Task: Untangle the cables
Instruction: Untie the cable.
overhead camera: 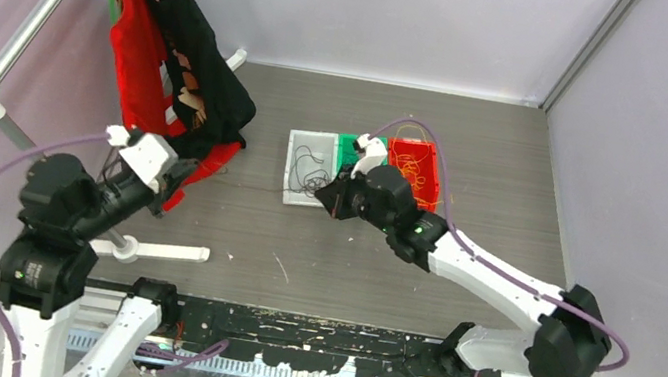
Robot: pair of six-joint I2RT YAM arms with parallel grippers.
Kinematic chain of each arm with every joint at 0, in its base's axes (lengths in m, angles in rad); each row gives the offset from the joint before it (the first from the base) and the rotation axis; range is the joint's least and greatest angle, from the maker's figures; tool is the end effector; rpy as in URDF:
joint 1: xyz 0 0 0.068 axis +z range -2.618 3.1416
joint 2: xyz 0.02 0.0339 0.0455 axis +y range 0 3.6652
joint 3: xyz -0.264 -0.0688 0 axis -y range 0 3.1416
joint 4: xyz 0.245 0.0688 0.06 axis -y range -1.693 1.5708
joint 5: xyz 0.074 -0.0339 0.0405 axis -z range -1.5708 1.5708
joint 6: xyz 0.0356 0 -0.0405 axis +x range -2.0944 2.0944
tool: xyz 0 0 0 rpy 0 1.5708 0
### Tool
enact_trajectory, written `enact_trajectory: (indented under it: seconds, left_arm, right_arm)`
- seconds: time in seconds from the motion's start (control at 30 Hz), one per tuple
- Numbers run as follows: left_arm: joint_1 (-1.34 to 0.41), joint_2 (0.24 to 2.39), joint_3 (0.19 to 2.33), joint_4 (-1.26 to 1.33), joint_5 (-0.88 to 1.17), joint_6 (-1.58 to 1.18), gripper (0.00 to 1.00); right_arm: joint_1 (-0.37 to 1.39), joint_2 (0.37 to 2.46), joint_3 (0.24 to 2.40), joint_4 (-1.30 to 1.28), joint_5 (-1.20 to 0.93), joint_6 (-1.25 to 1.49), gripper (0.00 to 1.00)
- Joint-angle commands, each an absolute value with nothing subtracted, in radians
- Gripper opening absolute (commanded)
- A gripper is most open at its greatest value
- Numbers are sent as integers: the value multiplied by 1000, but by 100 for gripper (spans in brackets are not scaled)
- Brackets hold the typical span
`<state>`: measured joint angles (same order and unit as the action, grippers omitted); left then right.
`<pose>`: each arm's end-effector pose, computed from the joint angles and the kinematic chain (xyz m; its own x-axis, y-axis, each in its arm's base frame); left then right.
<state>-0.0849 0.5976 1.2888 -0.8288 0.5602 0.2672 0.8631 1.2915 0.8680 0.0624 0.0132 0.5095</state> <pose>0.0536 -0.0236 0.4502 0.0256 0.2223 -0.9746 0.6112 0.7680 0.1912 0.1939 0.2260 0.2826 -0.5672 0.0873 -0.8190 -0.5443 0.7066 0.4522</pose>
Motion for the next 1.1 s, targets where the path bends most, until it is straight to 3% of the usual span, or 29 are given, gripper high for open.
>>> enact_trajectory:
  seconds: [0.0,0.2,0.4,1.07]
  left_arm:
    - [-87,506,1128,-798,260,468,0]
    - [-87,512,1147,-706,79,525,0]
    - [-88,564,1236,-565,56,567,0]
    - [-87,866,1667,61,-54,644,0]
  right_arm:
    - [848,1199,945,-106,-60,483,1]
    - [782,1076,921,-360,71,481,1]
    - [750,979,827,-564,150,528,1]
    - [750,1018,685,-684,176,669,1]
